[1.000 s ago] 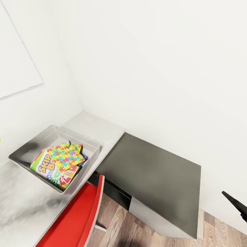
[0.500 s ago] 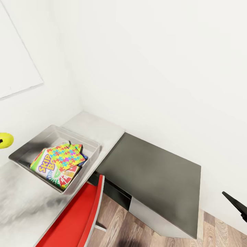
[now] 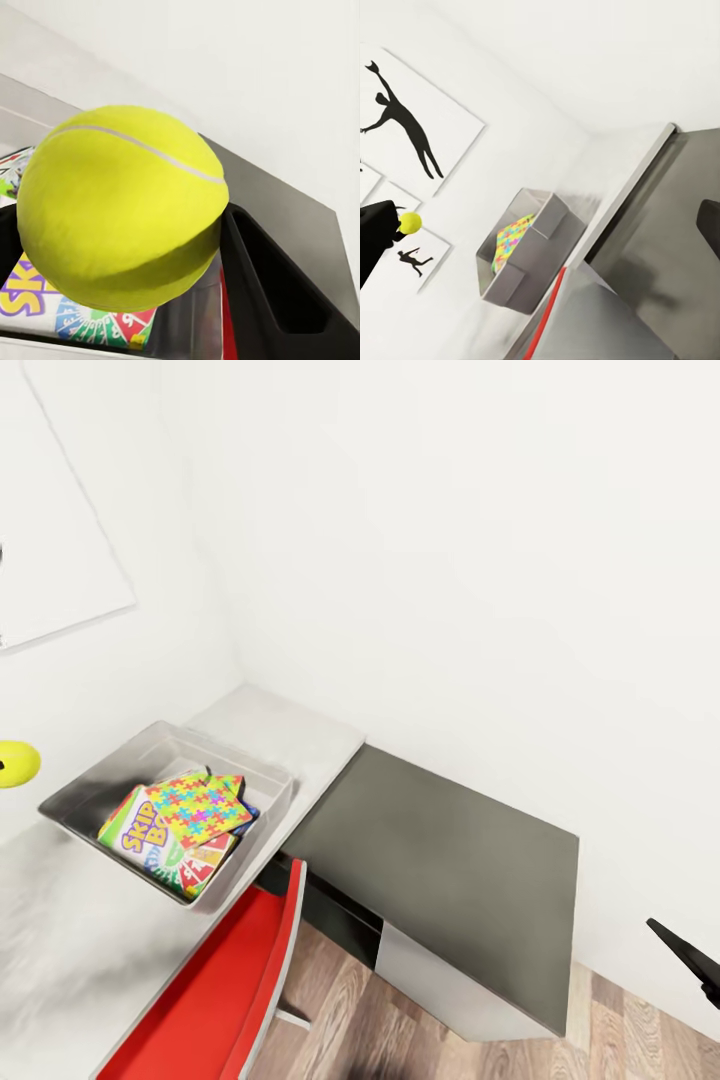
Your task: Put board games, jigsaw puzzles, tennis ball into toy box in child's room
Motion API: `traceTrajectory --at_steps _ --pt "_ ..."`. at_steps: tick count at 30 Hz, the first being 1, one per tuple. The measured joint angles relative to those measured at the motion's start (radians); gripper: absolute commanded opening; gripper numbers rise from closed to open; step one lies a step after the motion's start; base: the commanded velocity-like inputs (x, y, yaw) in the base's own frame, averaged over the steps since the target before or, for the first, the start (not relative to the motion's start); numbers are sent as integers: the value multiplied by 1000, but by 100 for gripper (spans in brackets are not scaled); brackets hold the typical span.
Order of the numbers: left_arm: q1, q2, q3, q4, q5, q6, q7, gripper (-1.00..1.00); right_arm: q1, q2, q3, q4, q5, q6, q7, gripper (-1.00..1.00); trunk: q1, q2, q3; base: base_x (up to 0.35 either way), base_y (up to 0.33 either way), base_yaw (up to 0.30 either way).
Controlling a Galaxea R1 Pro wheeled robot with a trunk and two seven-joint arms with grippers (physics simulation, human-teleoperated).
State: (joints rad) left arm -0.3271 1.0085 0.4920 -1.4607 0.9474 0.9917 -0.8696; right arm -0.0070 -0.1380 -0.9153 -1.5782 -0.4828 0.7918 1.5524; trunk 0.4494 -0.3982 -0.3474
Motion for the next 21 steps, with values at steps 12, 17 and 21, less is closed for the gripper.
traceTrajectory --at_steps 12,17,21 --pt "1 -47 -14 0 -1 -2 -42 -100 0 -2 0 -1 0 -1 -1 100 0 0 16 -3 0 0" --pt "0 -153 -75 -5 -4 -4 -43 -100 0 -3 1 -1 0 -2 -4 100 0 0 17 0 0 0" --pt "0 -171 -171 -6 -5 -38 -38 -100 0 -2 2 -1 0 -2 -4 100 0 0 17 0 0 0"
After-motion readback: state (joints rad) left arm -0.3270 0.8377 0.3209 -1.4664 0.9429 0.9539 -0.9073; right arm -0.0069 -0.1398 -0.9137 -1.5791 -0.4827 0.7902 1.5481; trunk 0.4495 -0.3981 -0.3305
